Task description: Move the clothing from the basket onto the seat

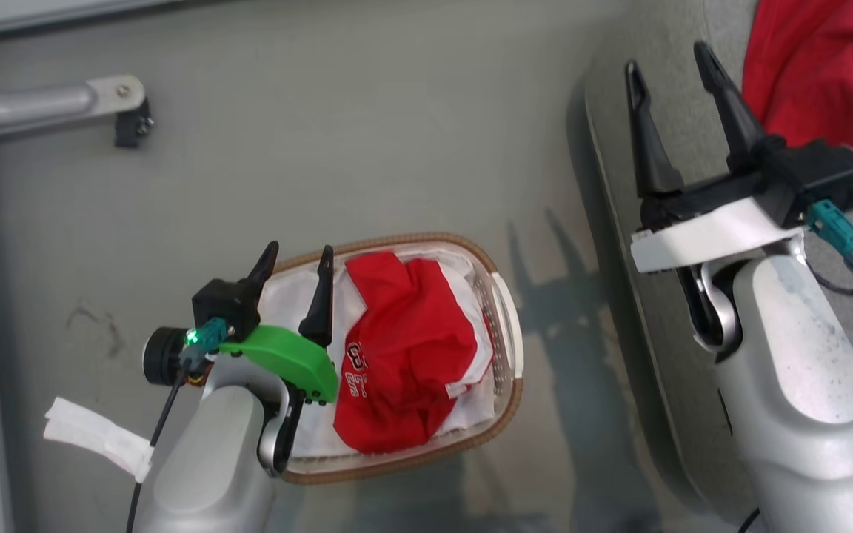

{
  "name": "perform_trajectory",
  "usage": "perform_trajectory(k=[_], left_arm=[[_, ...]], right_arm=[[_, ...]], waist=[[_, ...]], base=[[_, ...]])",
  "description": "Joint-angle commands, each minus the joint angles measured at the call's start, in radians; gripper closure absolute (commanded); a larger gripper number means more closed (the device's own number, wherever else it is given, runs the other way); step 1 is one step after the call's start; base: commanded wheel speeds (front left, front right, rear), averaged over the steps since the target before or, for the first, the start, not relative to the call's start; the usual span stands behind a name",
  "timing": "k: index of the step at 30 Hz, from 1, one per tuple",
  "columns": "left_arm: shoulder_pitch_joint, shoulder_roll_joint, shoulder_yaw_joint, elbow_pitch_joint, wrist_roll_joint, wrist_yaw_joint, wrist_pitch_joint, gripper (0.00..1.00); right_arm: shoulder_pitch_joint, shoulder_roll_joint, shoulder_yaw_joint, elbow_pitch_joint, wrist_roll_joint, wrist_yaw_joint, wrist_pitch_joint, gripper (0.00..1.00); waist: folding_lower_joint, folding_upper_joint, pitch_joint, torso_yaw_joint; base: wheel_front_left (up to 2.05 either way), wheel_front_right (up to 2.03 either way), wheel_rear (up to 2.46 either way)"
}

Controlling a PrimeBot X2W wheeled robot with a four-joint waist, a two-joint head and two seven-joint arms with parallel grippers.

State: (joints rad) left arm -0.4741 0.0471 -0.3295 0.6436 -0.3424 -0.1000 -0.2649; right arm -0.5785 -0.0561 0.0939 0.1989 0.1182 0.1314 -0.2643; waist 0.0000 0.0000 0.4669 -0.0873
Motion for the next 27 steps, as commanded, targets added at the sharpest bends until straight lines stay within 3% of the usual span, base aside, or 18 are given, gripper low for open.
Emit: perform_trajectory(k=[1, 14, 27], left_arm=[[-0.035, 0.006, -0.002, 0.019, 0.008, -0.006, 0.001, 0.00], [-0.159, 0.007, -0.055, 0.204, 0.029, -0.030, 0.001, 0.00], [-0.219, 0.007, -0.237, 0.348, -0.045, -0.032, 0.001, 0.00]], right_arm=[[-0.025, 0.002, 0.009, -0.016, 0.008, -0.001, 0.000, 0.00], [-0.108, 0.004, 0.049, -0.098, 0.043, -0.001, 0.000, 0.00], [-0.142, 0.004, 0.049, -0.120, 0.041, -0.001, 0.000, 0.00]], waist=[[0.0000, 0.0000, 0.144, -0.072], [0.0000, 0.0000, 0.318, -0.127], [0.0000, 0.0000, 0.411, -0.122]], base=[[0.00, 0.00, 0.00], [0.00, 0.00, 0.00], [0.00, 0.00, 0.00]])
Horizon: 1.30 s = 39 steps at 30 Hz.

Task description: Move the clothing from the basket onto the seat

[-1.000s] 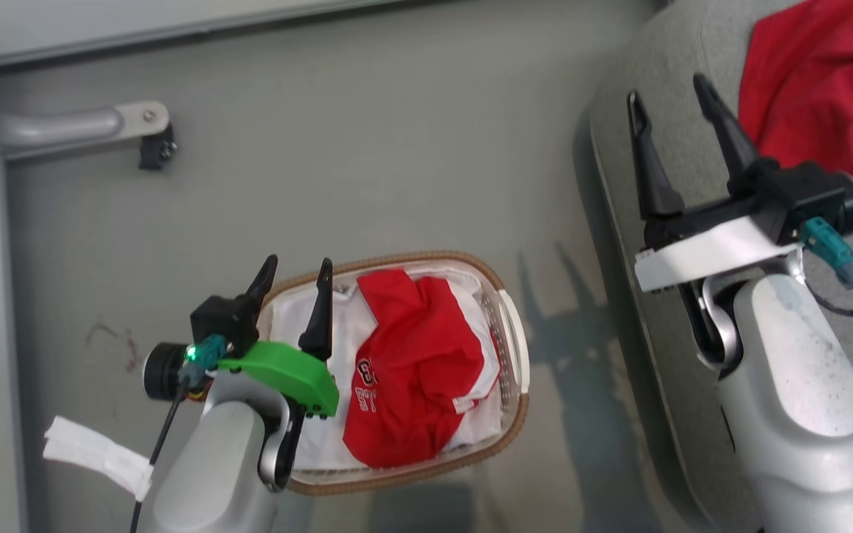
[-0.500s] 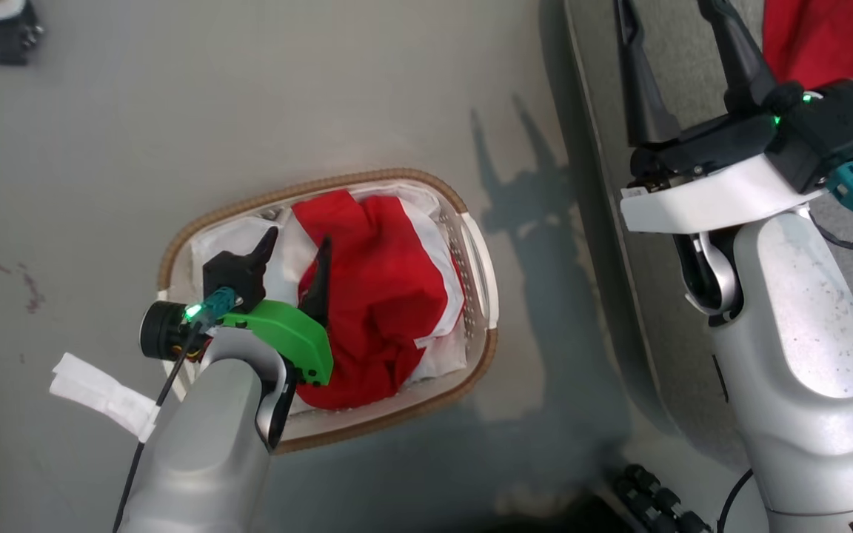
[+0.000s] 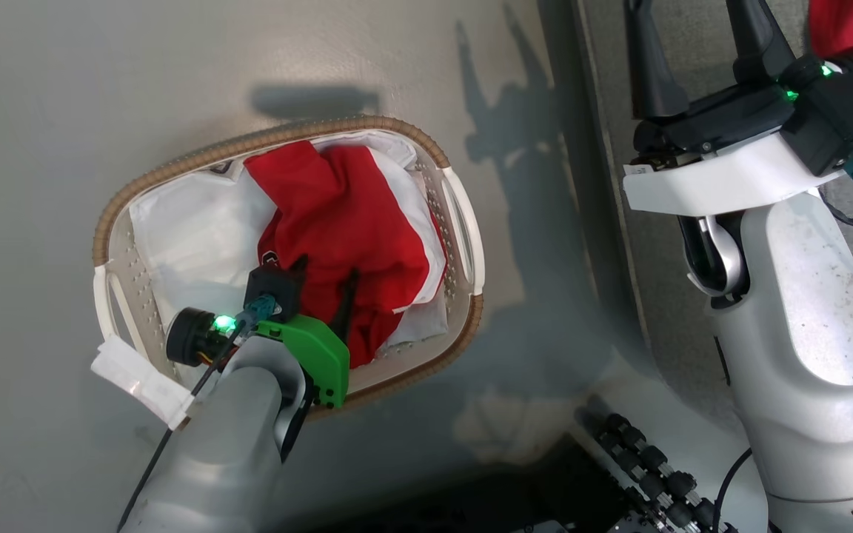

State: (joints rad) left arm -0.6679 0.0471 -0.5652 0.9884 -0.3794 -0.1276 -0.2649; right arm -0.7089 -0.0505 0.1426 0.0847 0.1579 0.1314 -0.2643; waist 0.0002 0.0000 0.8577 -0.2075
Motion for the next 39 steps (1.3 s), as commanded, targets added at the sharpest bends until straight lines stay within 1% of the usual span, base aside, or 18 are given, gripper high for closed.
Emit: perform_trajectory(k=[1, 7, 18, 24, 25, 26, 31, 34, 39], left_arm=[[-0.033, 0.006, -0.012, 0.017, -0.013, -0.004, 0.001, 0.00], [-0.097, 0.010, -0.039, 0.074, -0.013, -0.004, 0.001, 0.00], [-0.195, 0.009, -0.029, 0.141, 0.020, -0.004, 0.001, 0.00], [-0.213, 0.006, -0.062, 0.165, -0.026, -0.004, 0.001, 0.00], [-0.216, 0.006, -0.072, 0.168, -0.031, -0.004, 0.001, 0.59], [-0.215, 0.006, -0.080, 0.172, -0.039, -0.004, 0.001, 1.00], [-0.188, 0.006, -0.114, 0.163, -0.082, -0.004, 0.001, 1.00], [-0.160, 0.006, -0.109, 0.151, -0.097, -0.004, 0.001, 1.00], [-0.101, 0.005, -0.093, 0.124, -0.117, -0.004, 0.001, 1.00]], right_arm=[[-0.016, -0.002, 0.001, -0.008, 0.002, -0.001, 0.000, 0.00], [-0.038, -0.002, 0.006, -0.030, 0.007, -0.001, 0.000, 0.00], [-0.057, -0.002, 0.022, -0.068, 0.018, -0.001, 0.000, 0.00], [-0.064, -0.002, 0.033, -0.078, 0.021, -0.001, 0.000, 0.00], [-0.063, -0.002, 0.036, -0.076, 0.021, -0.001, 0.000, 0.00], [-0.062, -0.002, 0.038, -0.073, 0.021, -0.001, 0.000, 0.00], [-0.052, -0.002, 0.038, -0.053, 0.013, -0.001, 0.000, 0.00], [-0.042, -0.002, 0.038, -0.039, 0.002, -0.001, 0.000, 0.00], [-0.012, -0.002, 0.038, 0.001, -0.001, -0.001, 0.000, 0.00]], waist=[[-0.0002, 0.0000, 0.027, -0.001], [-0.0002, 0.0000, 0.068, -0.004], [-0.0002, 0.0000, 0.113, -0.022], [-0.0002, 0.0000, 0.120, -0.029], [-0.0002, 0.0000, 0.117, -0.029], [-0.0002, 0.0000, 0.113, -0.029], [-0.0002, 0.0000, 0.074, -0.019], [-0.0002, 0.0000, 0.040, -0.010], [-0.0002, 0.0000, -0.048, 0.005]], base=[[0.00, 0.00, 0.00], [0.00, 0.00, 0.00], [0.00, 0.00, 0.00], [0.00, 0.00, 0.00], [0.00, 0.00, 0.00], [0.00, 0.00, 0.00], [0.00, 0.00, 0.00], [0.00, 0.00, 0.00], [0.00, 0.00, 0.00]])
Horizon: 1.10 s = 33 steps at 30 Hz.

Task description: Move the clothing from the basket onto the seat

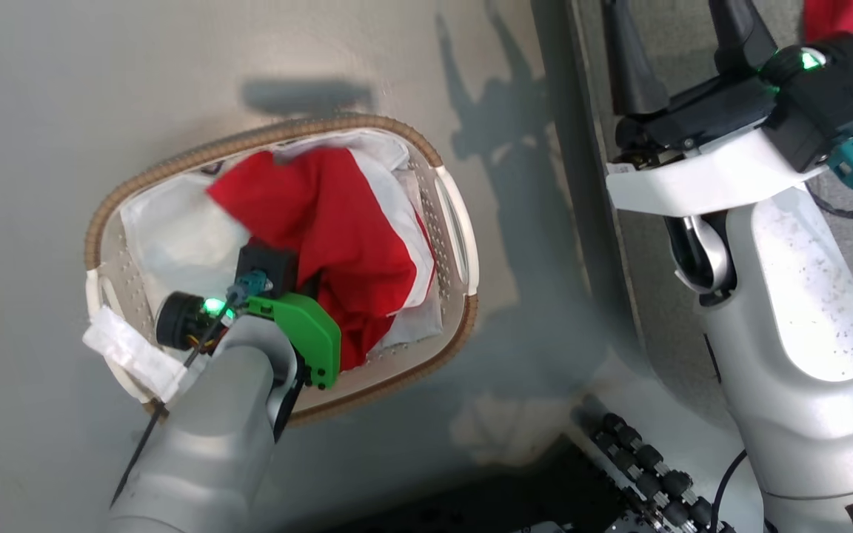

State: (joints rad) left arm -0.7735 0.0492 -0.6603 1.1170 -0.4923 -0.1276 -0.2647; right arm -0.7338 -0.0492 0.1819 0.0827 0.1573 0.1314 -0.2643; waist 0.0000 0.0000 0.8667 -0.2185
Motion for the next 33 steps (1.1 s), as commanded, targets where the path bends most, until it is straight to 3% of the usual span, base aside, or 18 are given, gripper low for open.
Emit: perform_trajectory(k=[1, 19, 33], left_arm=[[0.021, 0.003, 0.005, -0.011, -0.005, -0.004, 0.001, 1.00], [0.306, 0.004, 0.102, -0.281, 0.062, -0.004, 0.001, 1.00], [0.434, 0.003, 0.188, -0.546, 0.100, -0.004, 0.000, 1.00]], right_arm=[[0.022, -0.004, 0.000, 0.012, 0.000, -0.001, 0.000, 0.00], [0.227, -0.004, 0.006, 0.138, -0.028, -0.001, 0.000, 0.00], [0.346, -0.004, -0.015, 0.176, -0.026, -0.001, 0.000, 0.00]], waist=[[0.0000, 0.0000, -0.077, 0.020], [0.0000, 0.0000, -0.438, 0.109], [0.0000, 0.0000, -0.619, 0.171]], base=[[0.00, 0.00, 0.00], [0.00, 0.00, 0.00], [0.00, 0.00, 0.00]])
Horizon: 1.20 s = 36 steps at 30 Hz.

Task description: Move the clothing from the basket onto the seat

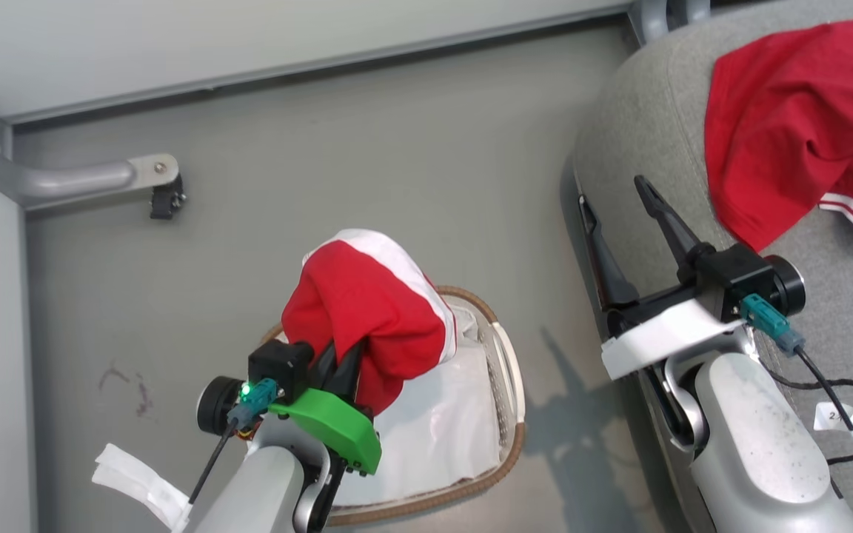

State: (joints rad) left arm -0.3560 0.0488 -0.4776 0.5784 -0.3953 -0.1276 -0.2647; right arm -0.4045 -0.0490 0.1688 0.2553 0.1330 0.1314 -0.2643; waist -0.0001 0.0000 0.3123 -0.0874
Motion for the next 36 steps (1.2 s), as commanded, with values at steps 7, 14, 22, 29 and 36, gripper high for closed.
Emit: perform_trajectory(k=[7, 14, 22, 29, 36], left_arm=[[0.036, 0.003, 0.044, -0.159, 0.013, -0.004, 0.001, 1.00], [0.022, 0.003, 0.090, -0.265, 0.004, -0.004, 0.001, 1.00], [-0.008, 0.003, 0.085, -0.300, 0.003, -0.004, 0.001, 1.00], [-0.012, 0.003, 0.050, -0.305, -0.024, -0.004, 0.001, 1.00], [-0.040, 0.003, 0.001, -0.314, -0.042, -0.003, 0.001, 1.00]], right_arm=[[0.067, -0.004, 0.006, 0.020, 0.005, -0.001, 0.000, 0.00], [0.129, -0.004, 0.026, 0.035, 0.009, -0.001, 0.000, 0.00], [0.163, -0.004, 0.094, 0.060, -0.008, -0.001, 0.000, 0.00], [0.123, -0.010, 0.307, 0.095, 0.021, -0.001, 0.000, 0.00], [0.026, -0.006, 0.479, 0.135, 0.052, -0.001, 0.000, 0.00]], waist=[[0.0001, 0.0000, -0.137, 0.047], [0.0001, 0.0000, -0.204, 0.040], [0.0001, 0.0000, -0.231, 0.041], [0.0001, 0.0000, -0.235, 0.047], [0.0001, 0.0000, -0.222, 0.062]], base=[[0.00, 0.00, 0.00], [0.00, 0.00, 0.00], [0.00, 0.00, 0.00], [0.00, 0.00, 0.00], [0.00, 0.00, 0.00]])
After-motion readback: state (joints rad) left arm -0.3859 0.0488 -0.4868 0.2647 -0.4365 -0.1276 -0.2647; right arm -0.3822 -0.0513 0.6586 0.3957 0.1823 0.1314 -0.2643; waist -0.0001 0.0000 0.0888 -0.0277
